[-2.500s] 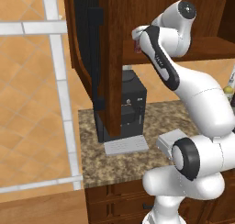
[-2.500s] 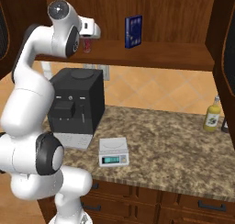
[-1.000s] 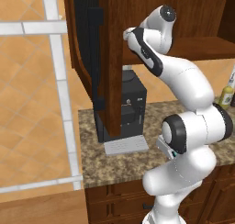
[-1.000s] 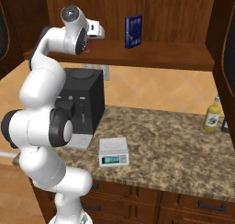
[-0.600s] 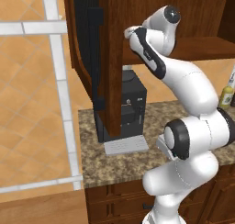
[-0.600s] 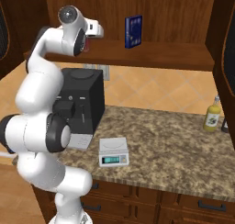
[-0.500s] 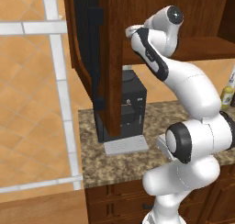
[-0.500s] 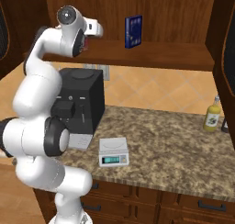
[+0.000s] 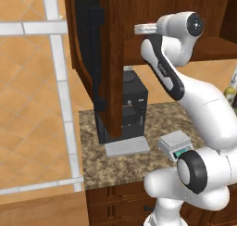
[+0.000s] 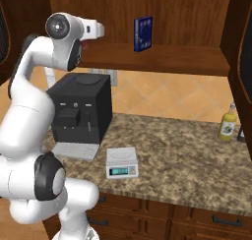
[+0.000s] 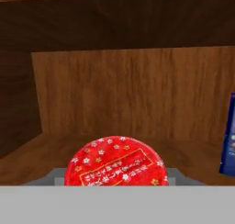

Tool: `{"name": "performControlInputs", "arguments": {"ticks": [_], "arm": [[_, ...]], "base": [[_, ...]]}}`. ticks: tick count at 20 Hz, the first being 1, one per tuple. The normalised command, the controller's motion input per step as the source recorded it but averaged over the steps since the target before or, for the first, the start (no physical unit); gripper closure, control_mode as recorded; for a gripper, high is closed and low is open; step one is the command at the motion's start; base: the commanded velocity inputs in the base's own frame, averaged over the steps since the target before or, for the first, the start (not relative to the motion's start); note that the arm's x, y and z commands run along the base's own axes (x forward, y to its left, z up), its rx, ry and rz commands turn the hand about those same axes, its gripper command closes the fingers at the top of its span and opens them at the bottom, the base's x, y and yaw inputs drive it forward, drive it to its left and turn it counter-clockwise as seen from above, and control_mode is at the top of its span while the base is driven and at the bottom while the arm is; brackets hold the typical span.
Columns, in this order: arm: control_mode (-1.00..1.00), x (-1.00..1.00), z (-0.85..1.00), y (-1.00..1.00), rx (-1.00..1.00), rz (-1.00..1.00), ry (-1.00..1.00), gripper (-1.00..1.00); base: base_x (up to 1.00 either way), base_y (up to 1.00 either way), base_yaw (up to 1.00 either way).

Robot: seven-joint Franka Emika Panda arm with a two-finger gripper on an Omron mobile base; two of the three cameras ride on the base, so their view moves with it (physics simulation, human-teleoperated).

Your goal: Pick the yogurt and place it on the digital scale for weighing, and close the cabinet.

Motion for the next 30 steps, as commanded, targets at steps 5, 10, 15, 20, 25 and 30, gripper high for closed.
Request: {"name": "performControlInputs", "arguments": {"ticks": [5, 10, 15, 20, 25, 30], "arm": [[-1.00, -0.99, 0.18, -0.07, 0.03, 0.00, -0.07, 1.00], [-1.00, -1.00, 0.24, -0.21, -0.03, 0.03, 0.36, 1.00], [-1.00, -1.00, -0.51, -0.56, -0.05, 0.19, 0.28, 1.00], [-1.00, -0.80, -1.00, -0.92, 0.00, 0.34, 0.00, 1.00], [-1.00, 0.13, -1.00, -0.66, -0.01, 0.47, 0.16, 1.00], [-1.00, 0.85, -1.00, -0.33, 0.00, 0.62, 0.06, 1.00]], "base": [[0.00, 0.00, 0.00], [0.00, 0.00, 0.00], [0.00, 0.00, 0.00], [0.00, 0.00, 0.00], [0.00, 0.00, 0.00], [0.00, 0.00, 0.00]]}}
